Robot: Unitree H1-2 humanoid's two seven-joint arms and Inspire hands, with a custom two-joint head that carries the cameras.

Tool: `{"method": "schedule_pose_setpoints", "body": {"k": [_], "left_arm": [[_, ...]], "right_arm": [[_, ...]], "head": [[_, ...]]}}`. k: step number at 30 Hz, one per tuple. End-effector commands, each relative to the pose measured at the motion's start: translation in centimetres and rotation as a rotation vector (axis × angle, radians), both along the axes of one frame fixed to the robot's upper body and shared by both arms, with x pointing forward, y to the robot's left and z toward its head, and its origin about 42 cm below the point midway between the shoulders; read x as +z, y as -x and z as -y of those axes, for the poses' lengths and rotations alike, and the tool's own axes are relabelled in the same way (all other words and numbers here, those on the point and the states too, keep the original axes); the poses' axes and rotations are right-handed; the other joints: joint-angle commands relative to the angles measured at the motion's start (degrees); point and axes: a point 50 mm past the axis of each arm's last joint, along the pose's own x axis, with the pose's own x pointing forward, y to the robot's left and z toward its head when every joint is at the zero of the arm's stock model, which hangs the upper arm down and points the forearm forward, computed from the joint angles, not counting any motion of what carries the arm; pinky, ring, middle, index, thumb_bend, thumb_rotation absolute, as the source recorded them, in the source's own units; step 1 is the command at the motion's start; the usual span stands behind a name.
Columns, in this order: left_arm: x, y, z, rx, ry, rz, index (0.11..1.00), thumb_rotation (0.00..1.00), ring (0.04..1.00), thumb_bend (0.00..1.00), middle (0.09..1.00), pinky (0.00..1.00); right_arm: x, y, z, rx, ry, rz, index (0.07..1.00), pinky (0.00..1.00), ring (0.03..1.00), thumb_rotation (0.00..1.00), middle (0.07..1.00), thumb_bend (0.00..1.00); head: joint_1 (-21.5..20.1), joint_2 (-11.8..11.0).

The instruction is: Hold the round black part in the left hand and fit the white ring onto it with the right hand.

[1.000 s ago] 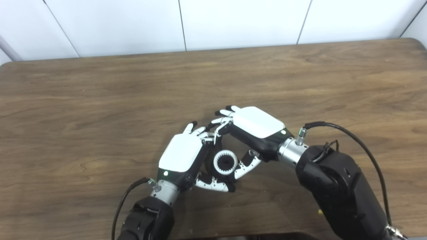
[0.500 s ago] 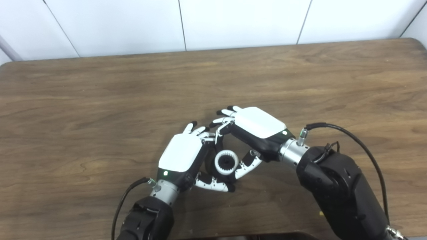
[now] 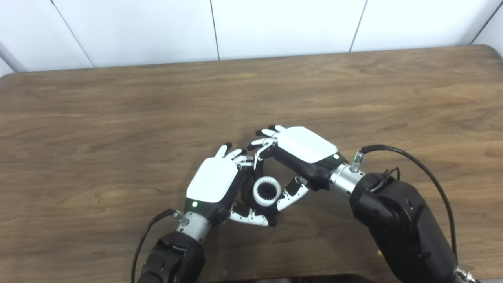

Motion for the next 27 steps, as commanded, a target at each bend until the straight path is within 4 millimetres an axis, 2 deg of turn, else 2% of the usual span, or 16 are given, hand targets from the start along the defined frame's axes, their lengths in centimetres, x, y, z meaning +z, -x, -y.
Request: {"method": "schedule_pose_setpoints", "body": {"k": [1, 13, 27], "left_arm": [[1.37, -0.21, 0.21, -0.002, 0.017, 0.066, 0.485, 0.05, 0.896, 0.52, 0.786, 1.0], [1.44, -0.13, 0.3, -0.004, 0.021, 0.069, 0.485, 0.05, 0.894, 0.52, 0.786, 1.0], [1.45, -0.12, 0.2, -0.004, 0.022, 0.065, 0.484, 0.05, 0.895, 0.52, 0.787, 1.0]], "right_arm": [[0.77, -0.15, -0.15, 0.008, -0.012, 0.049, 0.483, 1.0, 0.954, 0.14, 0.85, 0.53], [0.54, -0.31, -0.59, 0.014, -0.016, 0.051, 0.483, 1.0, 0.949, 0.14, 0.845, 0.53], [0.45, -0.49, -0.19, -0.004, -0.015, 0.041, 0.483, 1.0, 0.947, 0.14, 0.844, 0.52]], "head": [[0.1, 0.1], [0.3, 0.1], [0.0, 0.2]]}}
